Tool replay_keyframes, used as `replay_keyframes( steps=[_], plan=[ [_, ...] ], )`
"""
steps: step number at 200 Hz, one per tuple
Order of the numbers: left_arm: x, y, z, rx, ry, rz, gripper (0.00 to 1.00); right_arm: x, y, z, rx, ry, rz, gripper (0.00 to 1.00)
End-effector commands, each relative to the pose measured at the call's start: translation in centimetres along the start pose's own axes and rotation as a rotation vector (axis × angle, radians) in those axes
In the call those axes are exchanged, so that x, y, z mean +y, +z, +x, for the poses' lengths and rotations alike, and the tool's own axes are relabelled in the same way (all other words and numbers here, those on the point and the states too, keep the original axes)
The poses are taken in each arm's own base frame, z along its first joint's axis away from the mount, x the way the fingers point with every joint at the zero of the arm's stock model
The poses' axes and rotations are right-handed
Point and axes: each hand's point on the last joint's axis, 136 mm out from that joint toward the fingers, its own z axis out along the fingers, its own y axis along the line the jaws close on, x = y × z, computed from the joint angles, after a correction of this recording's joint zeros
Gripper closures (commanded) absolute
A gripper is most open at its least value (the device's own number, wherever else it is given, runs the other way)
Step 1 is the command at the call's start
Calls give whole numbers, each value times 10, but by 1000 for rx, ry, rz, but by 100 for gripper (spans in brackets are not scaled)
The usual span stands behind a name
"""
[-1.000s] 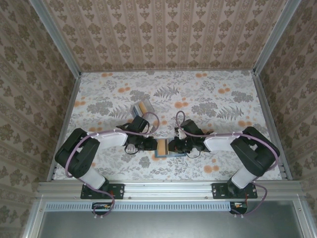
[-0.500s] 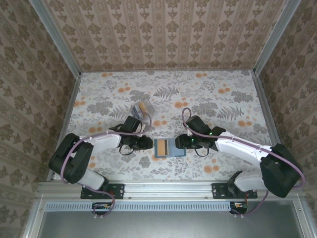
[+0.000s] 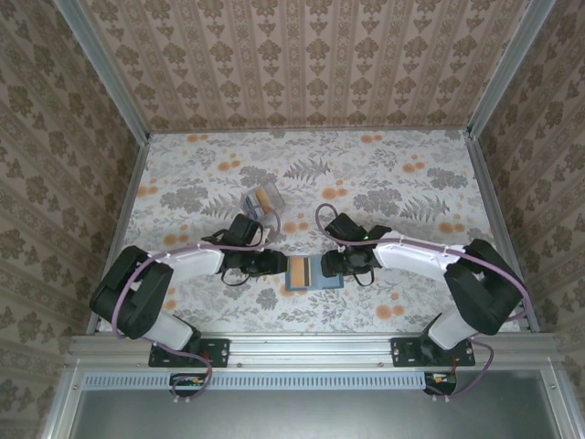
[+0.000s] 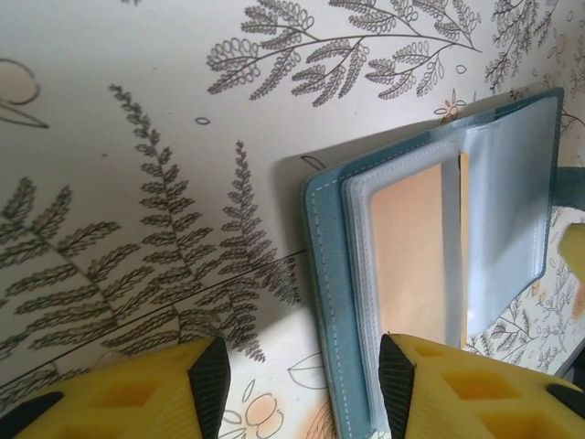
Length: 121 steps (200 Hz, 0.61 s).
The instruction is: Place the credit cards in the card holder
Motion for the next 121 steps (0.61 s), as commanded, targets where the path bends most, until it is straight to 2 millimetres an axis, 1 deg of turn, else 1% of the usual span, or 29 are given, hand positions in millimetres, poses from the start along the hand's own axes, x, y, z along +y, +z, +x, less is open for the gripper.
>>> replay_keyframes(
  steps=[1,18,34,48,70,85,109,121],
  plan=[
    [-1,14,7,46,-8,8,48,1,-1,-12,-31,-18,30,45],
    [-4,17,6,39,-10,18,50,3,-2,-13,-45,-13,1,61],
    [-8,19,2,41,-5,33,54,9,-1,-11,-41,-5,-55,71],
    [-12,17,-1,28,1,45,57,15,1,-8,-29,11,-105,78],
    [-19,12,-7,-5,17,72,61,34,5,-3,-11,30,-221,79],
    [-25,7,-10,-12,24,90,62,42,7,-3,-8,53,-270,81],
    [-39,-8,-18,-61,40,122,62,56,7,-7,-19,81,-355,81],
    [-46,-16,-22,-87,55,134,61,60,9,-10,-27,92,-378,81]
  ],
)
